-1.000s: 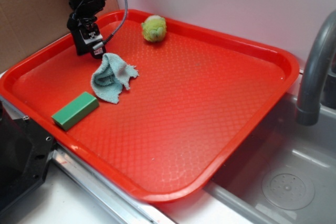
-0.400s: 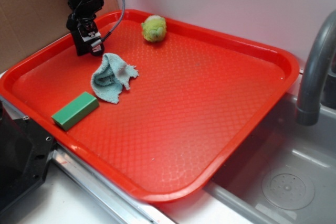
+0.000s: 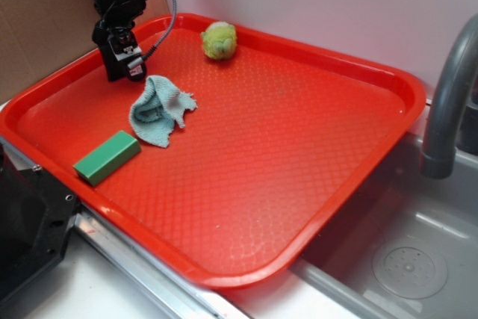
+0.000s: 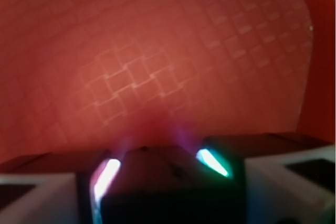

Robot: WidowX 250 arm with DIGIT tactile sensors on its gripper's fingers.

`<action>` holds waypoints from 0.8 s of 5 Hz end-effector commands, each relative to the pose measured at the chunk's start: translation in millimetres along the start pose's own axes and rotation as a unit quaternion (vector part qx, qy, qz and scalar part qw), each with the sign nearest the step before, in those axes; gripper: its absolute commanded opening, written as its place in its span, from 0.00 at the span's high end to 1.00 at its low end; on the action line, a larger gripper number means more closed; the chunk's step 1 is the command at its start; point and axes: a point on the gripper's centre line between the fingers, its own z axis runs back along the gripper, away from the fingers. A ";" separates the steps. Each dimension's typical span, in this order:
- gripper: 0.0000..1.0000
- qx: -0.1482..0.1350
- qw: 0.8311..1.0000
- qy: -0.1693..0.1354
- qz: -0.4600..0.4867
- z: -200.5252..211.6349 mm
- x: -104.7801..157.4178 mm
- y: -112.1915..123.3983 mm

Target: Grab the black box.

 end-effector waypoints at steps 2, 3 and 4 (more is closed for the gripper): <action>1.00 0.095 0.986 -0.040 0.135 117.2 16.4 -85.0; 1.00 0.046 0.980 -0.064 0.183 172.4 21.2 -114.4; 1.00 -0.004 0.968 -0.084 0.238 225.5 27.1 -123.4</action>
